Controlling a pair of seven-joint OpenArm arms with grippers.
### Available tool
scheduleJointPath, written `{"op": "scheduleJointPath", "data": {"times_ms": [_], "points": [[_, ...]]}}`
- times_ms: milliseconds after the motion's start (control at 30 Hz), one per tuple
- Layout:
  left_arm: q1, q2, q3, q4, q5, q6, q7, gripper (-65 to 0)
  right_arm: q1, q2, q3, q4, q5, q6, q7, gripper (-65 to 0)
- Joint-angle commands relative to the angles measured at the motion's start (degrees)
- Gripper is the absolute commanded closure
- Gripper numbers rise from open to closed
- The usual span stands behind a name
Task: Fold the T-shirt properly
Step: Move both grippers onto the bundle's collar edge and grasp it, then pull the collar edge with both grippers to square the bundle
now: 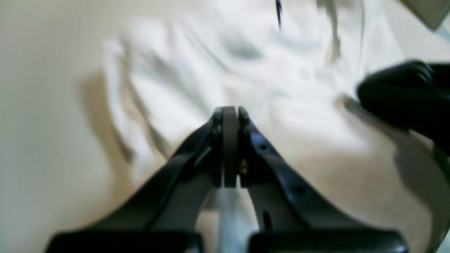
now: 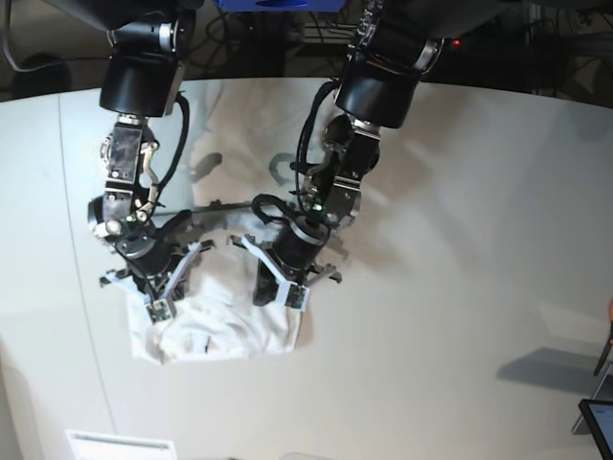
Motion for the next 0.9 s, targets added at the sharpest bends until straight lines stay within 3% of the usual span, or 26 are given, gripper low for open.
{"op": "scheduleJointPath", "data": {"times_ms": [0,267,500,700,867], "points": [[-2.2,0.8,0.2,2.5,-0.2,-0.4,-0.3,0.0,2.7,0.3,-0.2,1.5,0.6,-0.1,1.7,-2.2],[-11.0,1.3,0.2,-4.9,-0.2,-0.4,-0.1,0.0,12.4,2.1,0.5,-8.8,0.6,-0.1,2.2,-2.2],[-18.2,1.9,0.2,-22.5,-0.2,-0.4,-9.7,0.0,22.7,3.1,8.6,-27.1,0.6,-0.1,10.8,-2.2],[-20.2,1.9,0.3,-29.2,-0.2,-0.4,-12.6,0.0,26.5,4.8,9.9,-34.3,0.7,-0.2,14.1,-2.2],[-19.8,1.9,0.3,-33.2,-0.2,-0.4,-12.3,0.0,26.7,5.7,17.2,-41.7,0.7,-0.2,15.2,-2.2]]}}
